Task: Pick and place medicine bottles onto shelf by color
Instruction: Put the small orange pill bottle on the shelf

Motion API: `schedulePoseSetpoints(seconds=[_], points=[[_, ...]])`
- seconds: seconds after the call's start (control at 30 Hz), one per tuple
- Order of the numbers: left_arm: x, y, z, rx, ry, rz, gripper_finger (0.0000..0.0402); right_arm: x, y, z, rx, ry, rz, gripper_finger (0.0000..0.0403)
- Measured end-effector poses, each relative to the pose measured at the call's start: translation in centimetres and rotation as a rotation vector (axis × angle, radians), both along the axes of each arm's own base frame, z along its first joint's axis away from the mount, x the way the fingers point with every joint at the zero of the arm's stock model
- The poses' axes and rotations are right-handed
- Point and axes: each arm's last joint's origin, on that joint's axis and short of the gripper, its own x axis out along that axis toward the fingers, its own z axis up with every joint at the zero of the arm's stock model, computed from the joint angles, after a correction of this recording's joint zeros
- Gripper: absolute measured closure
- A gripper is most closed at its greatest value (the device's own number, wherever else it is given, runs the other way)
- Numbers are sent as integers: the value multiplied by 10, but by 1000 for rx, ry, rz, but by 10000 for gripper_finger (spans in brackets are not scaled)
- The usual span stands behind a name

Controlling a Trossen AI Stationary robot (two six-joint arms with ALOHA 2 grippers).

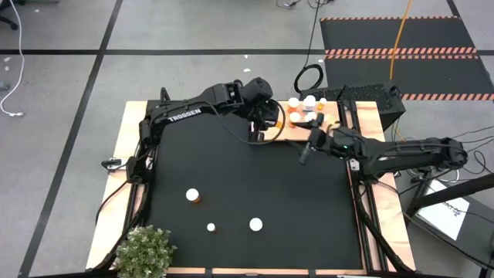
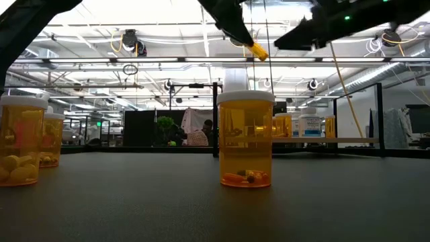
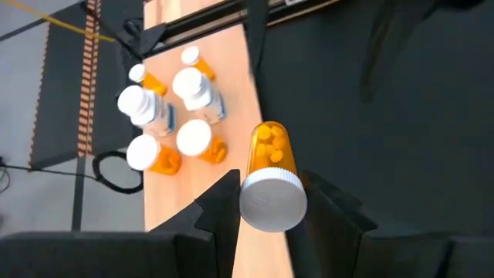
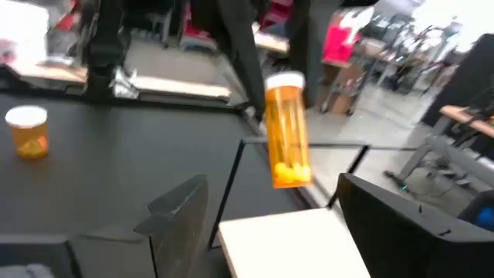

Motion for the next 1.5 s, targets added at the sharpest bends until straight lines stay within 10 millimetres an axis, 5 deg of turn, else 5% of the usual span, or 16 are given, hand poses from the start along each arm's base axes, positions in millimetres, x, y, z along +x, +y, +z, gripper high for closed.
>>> schedulePoseSetpoints(seconds=[0.37,1.0,1.5], points=[[2,-20,-2,-7,32,-45,273,42,-18,-23,61,105,67,186],[1,-31,-5,-13,79,-59,273,41,-17,-21,69,92,76,284],[2,-35,-5,-16,82,-63,273,42,-16,-20,94,70,91,262]])
